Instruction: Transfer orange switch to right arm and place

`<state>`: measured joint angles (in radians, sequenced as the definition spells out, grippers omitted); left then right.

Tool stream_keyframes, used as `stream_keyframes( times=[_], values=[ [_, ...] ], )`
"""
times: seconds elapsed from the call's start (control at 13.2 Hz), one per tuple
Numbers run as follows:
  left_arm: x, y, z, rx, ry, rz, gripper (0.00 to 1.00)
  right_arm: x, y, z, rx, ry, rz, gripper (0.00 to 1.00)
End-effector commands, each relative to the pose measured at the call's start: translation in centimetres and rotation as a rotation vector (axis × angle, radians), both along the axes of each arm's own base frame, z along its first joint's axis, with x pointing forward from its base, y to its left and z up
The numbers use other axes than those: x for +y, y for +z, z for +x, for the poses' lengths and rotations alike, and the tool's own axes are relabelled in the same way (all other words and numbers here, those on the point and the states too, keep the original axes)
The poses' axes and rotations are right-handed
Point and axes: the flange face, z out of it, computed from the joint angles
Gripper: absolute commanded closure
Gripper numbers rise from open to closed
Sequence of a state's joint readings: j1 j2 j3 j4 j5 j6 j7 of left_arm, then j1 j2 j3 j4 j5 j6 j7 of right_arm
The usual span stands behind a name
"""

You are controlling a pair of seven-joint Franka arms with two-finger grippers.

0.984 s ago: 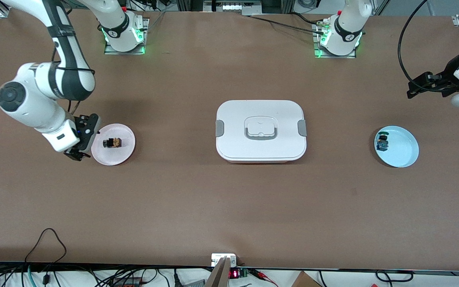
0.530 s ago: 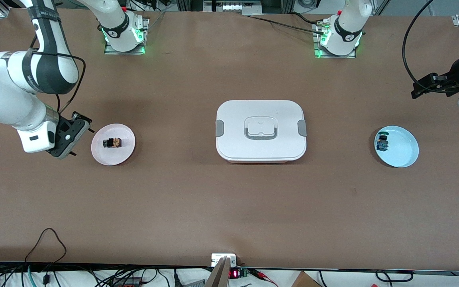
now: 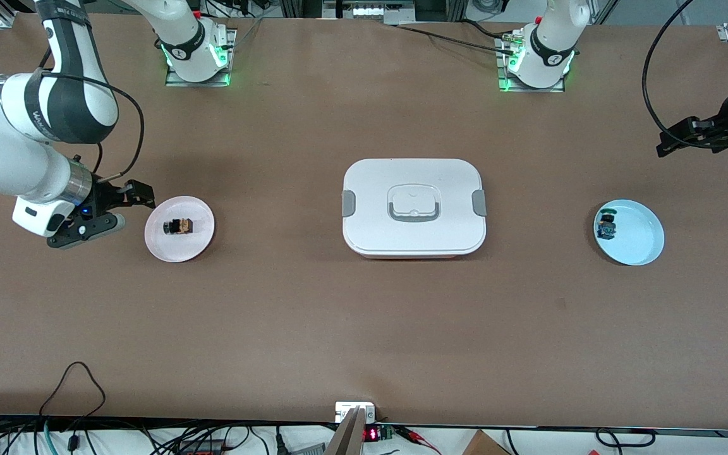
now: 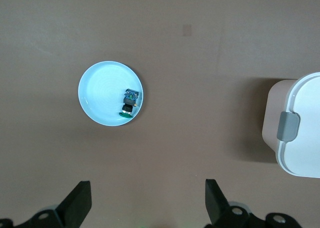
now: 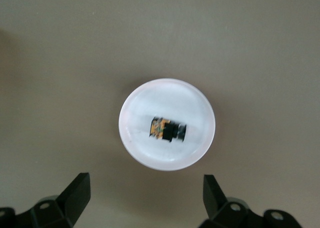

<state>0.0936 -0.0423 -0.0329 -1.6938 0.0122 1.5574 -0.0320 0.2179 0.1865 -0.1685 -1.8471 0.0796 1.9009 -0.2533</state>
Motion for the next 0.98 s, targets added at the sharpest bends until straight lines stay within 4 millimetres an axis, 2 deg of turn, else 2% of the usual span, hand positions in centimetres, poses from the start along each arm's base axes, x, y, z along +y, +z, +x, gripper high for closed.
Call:
stream_keyframes(
  times=[0.0,0.23,0.38,0.53,0.76,0.83,0.91],
  values=[
    [0.2,0.5,0.3,0.006,0.006,0.015,0.00,1.0,4.1,-0.5,0.038,-0.063,-0.016,0.00],
    [0.1,0.5,0.3,0.009,0.005,0.015,0.00,0.1,10.3,0.8,-0.017,-0.013,-0.147,0.00],
    [0.0,0.4,0.4,0.011,0.000,0.016,0.00,-0.9,11.8,1.1,-0.051,-0.051,-0.154,0.00],
    [0.0,0.1,0.5,0.016,0.000,0.016,0.00,-3.0,12.8,1.1,-0.056,-0.202,-0.138,0.00],
    [-0.1,0.3,0.5,0.012,0.000,0.010,0.00,-9.0,13.4,1.4,-0.076,-0.366,-0.047,0.00],
    [-0.5,0.3,0.5,0.011,-0.006,0.010,0.00,-10.0,13.8,1.1,-0.078,-0.372,-0.037,0.00],
    [-0.7,0.4,0.5,0.008,-0.010,0.009,0.00,-9.6,13.8,0.9,-0.069,-0.350,-0.049,0.00]
  ],
)
